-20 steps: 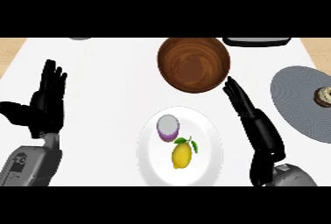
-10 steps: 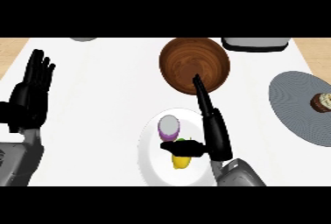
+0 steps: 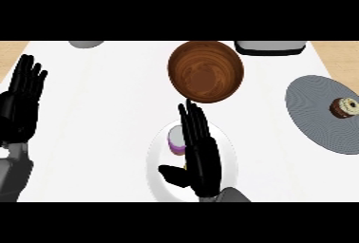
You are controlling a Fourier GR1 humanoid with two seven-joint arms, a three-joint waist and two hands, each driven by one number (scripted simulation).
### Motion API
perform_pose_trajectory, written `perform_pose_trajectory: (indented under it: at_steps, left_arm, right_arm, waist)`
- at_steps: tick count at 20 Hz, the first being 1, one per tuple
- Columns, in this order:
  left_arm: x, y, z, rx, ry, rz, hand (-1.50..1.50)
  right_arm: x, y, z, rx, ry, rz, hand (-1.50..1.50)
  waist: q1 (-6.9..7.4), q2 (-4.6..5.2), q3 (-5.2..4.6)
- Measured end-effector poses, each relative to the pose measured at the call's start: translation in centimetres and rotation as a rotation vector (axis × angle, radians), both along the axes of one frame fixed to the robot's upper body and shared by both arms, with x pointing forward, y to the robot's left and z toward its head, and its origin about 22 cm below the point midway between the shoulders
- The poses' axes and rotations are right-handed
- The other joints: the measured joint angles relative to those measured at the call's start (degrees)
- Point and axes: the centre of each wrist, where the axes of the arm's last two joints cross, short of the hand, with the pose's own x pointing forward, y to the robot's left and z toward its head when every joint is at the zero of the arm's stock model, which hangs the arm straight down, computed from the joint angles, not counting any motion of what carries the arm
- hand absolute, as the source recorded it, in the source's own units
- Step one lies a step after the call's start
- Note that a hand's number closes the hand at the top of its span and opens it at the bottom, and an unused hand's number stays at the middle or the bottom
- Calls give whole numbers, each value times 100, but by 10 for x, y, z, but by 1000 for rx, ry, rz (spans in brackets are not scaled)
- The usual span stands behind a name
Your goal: Pick the lemon from the plate and place it in the bowl
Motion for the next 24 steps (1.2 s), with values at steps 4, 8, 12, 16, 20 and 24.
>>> perform_pose_trajectory:
  at_steps: [4,8,12,16,20,24]
  left_arm:
    - [-4,6,0,2,8,4,0]
    - [-4,10,0,3,8,12,0]
    - [-2,8,3,-1,1,-3,0]
    - [-2,8,4,-1,-1,-12,0]
    - [-3,11,4,-2,-6,-16,0]
    - [-2,9,4,-6,-12,-21,0]
  right_arm:
    - [0,7,16,-124,95,-79,-150]
    - [-8,15,30,-278,260,-120,-150]
    - [-22,23,49,-405,394,-113,-150]
    - [-34,24,66,-480,480,-65,-150]
    - [-40,21,80,-495,528,-35,-150]
    - [-40,16,89,-508,549,-24,-150]
  waist:
    - [-59,-35,-2]
    - [-88,-21,-2]
    - [-16,17,11]
    - [41,49,20]
    - [73,72,25]
    - [66,87,30]
